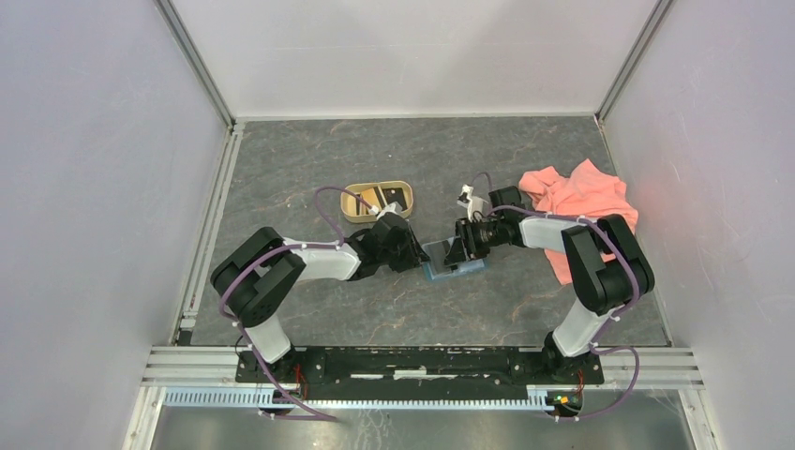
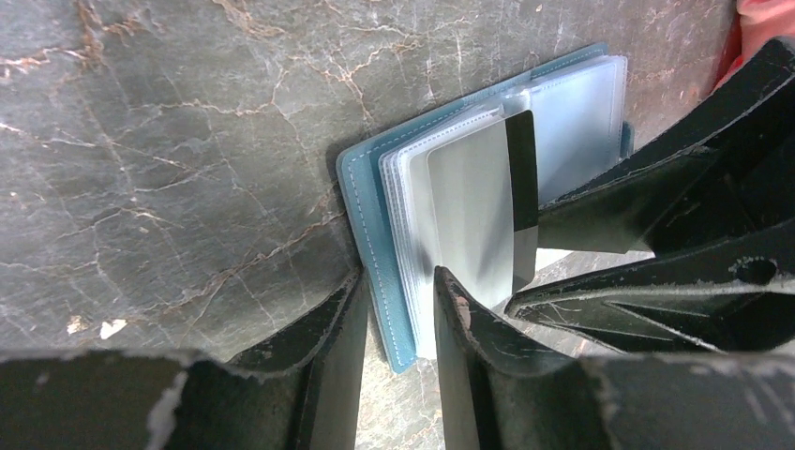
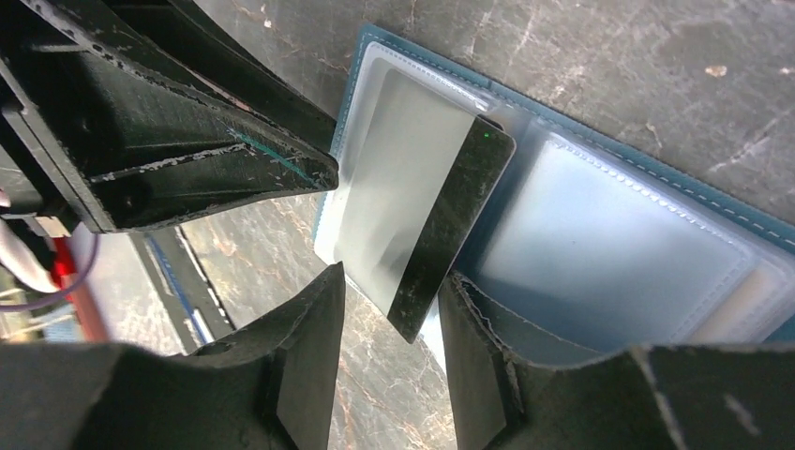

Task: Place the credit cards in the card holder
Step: Insert the credit card into the card holder.

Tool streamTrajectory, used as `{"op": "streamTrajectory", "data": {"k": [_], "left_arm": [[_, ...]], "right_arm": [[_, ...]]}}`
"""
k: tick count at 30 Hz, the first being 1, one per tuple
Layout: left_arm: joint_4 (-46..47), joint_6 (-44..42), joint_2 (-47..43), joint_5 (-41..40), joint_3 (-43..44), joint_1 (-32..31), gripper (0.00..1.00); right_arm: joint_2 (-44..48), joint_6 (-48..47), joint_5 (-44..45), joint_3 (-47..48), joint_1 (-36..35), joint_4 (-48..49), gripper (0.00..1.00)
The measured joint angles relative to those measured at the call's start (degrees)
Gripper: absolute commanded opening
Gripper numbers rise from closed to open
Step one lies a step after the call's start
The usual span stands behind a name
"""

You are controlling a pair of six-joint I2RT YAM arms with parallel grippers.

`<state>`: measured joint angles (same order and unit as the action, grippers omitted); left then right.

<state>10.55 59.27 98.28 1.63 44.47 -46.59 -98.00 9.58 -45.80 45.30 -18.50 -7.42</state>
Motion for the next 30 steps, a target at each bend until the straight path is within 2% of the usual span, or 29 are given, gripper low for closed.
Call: {"op": "streamTrajectory", "data": {"k": [4, 8, 14, 18, 26, 30], "left_arm": [[0.07, 0.0, -0.37, 0.02, -0.44, 0.0, 0.39], [0.42, 0.0, -0.74, 0.13, -1.01, -0.04, 0.4], [1.22, 0.04, -2.38, 0.28, -2.99, -0.04, 0.42], [2.29, 0.07, -3.91, 0.31, -4.68, -0.11, 0.48], [6.4, 0.5, -7.08, 0.33, -7.37, -0.13, 0.54], [7.52, 0.9, -7.17, 0.42, -7.48, -0.02, 0.61]], "right_arm": [[0.87, -3.91, 3.61, 1.31, -2.08, -2.95, 0.55], [1.62, -7.5, 5.46, 2.4, -4.11, -5.14, 0.65], [1.99, -14.12, 9.2, 4.96, -8.33, -8.61, 0.69], [1.99, -18.18, 10.73, 5.88, -10.08, -9.99, 0.7], [1.46, -28.79, 6.93, 7.23, -10.8, -14.82, 0.73], [0.76, -34.6, 2.95, 8.17, -11.23, -19.02, 0.76]]}}
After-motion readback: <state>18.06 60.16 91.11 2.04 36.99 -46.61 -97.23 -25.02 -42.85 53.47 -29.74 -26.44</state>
